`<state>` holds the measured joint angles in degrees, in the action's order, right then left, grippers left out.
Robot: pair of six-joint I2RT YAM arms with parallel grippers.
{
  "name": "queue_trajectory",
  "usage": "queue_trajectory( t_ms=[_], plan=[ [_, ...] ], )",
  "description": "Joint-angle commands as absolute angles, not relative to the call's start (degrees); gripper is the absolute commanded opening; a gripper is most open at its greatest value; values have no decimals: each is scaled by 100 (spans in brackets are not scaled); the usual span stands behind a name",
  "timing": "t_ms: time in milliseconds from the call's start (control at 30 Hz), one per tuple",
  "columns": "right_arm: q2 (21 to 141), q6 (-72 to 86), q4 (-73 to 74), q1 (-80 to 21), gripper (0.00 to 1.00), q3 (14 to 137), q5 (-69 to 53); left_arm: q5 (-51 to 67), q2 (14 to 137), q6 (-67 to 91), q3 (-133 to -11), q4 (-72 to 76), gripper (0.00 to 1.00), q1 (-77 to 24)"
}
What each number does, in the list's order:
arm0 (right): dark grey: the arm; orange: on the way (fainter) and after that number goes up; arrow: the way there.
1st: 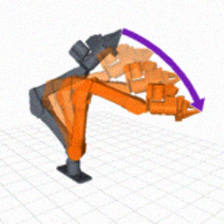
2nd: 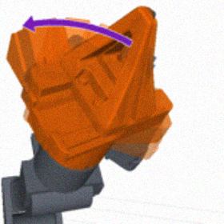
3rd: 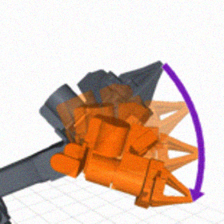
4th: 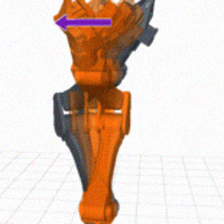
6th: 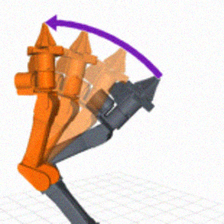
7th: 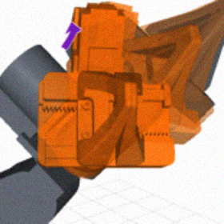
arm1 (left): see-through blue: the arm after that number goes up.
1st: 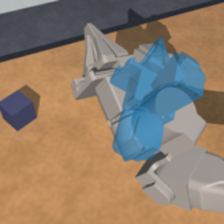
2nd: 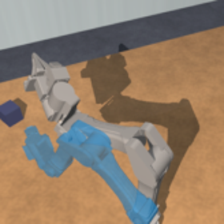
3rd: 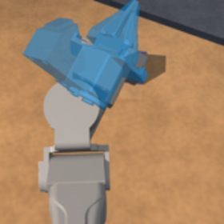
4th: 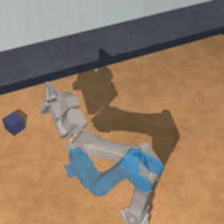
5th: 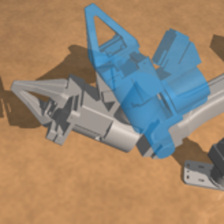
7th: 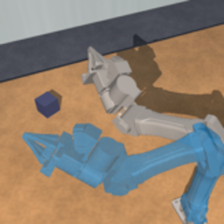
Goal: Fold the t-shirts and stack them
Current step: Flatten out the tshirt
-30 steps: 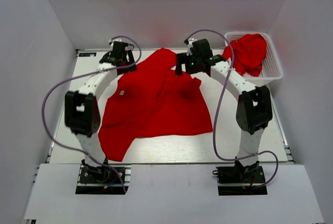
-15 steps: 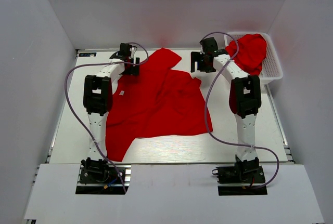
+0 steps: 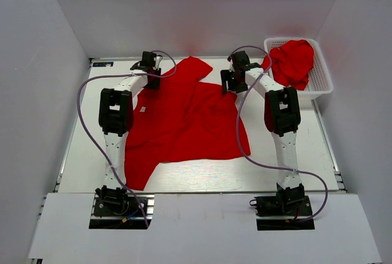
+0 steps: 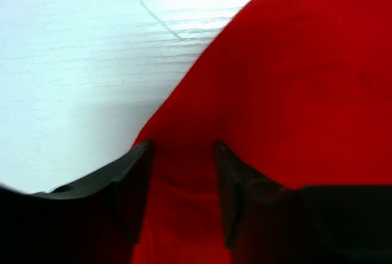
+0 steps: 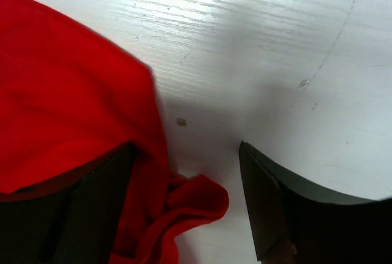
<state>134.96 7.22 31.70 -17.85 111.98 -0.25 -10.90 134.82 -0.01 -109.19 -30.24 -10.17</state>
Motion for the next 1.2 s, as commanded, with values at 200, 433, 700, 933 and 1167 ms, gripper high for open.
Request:
queue_trajectory(
  t_ms=[200,433,700,933,1167],
  plan=[
    [13501,738,3103,-1793,2,11031,228,-895,13799,421,-10714,-3278,0,-844],
    [13412,335,2251,-1758,0,11285,816,-1344,13324,861,-10380,-2286,0,-615],
    [13456,-500,977,-1688,0,11470,739,-1337,13605,1151,-11047,-1882,0,-325],
    [13912,-1010,-255,-1644,0,11820,642,-906,13931,1099,-11311,-1468,0,-272],
    [14213,-923,148,-1591,90,12551,448,-633,13966,1099,-11777,-1723,99,-220]
  ],
)
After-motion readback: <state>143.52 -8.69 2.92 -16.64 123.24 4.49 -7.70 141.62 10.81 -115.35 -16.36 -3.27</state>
